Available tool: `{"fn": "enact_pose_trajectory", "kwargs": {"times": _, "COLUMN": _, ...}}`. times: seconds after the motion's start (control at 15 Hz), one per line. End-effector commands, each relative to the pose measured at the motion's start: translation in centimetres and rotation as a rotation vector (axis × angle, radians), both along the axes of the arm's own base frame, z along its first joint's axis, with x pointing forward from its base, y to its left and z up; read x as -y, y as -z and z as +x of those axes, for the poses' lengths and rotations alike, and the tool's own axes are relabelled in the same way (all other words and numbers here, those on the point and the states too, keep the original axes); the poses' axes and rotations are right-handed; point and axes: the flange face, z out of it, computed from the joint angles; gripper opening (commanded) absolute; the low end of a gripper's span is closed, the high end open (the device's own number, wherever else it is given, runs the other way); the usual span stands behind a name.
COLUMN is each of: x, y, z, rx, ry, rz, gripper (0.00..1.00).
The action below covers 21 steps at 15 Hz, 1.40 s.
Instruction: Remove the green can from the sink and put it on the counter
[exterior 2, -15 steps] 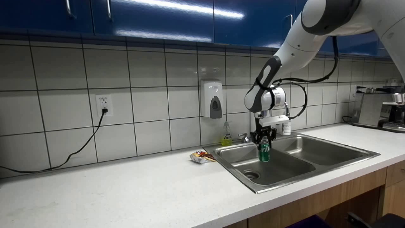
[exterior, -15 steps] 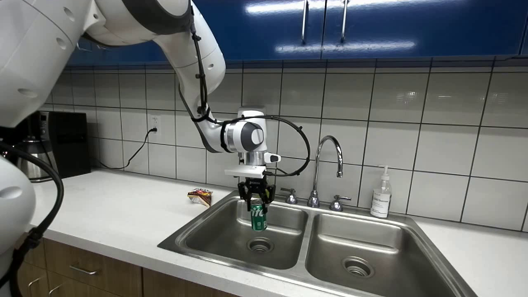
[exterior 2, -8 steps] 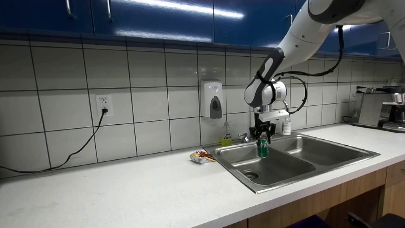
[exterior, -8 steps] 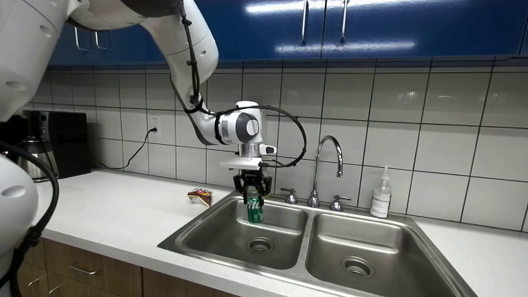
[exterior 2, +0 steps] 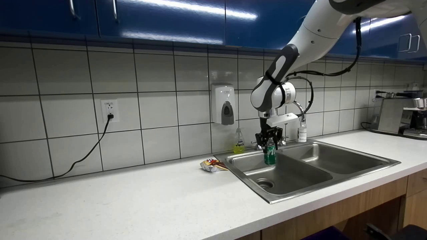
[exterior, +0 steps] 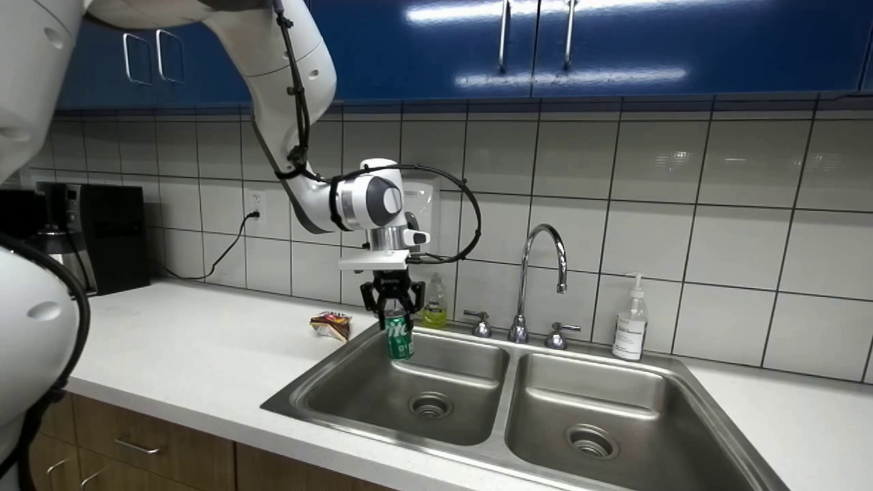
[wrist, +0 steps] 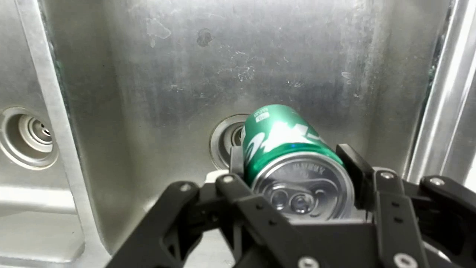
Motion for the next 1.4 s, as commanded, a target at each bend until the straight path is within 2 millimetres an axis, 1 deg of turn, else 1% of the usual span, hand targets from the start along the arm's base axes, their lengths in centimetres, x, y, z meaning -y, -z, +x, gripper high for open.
{"fn": "enact_pose_trajectory", "kwargs": {"times": 0.0, "x": -2.8, "y": -2.1, "z": -1.3, "rx": -0.011, "ry": -0.075, "rz": -0.013, "gripper": 0.38}}
{"fn": "enact_pose_trajectory", "kwargs": {"times": 0.27, "x": -6.3, "y": -2.8, "z": -2.1, "rx": -0.016, "ry": -0.165, "rz": -0.008, "gripper": 0.38}}
{"fn": "enact_pose_trajectory", "kwargs": {"times": 0.73, "x": -10.8, "y": -3.4, "z": -3.9, "rx": -0.03, "ry": -0.299, "rz": -0.014, "gripper": 0.38}}
{"fn": "enact_pose_trajectory", "kwargs": {"times": 1.07, "x": -13.9, "y": -3.0, "z": -4.8, "rx": -0.058, "ry": -0.415, "rz": -0.028, "gripper": 0.38}}
{"fn": "enact_pose_trajectory", "kwargs": {"times": 1.33, "x": -17.3, "y": -2.2, "z": -4.8, "rx": -0.101, "ry": -0.524, "rz": -0.031, "gripper": 0.38}}
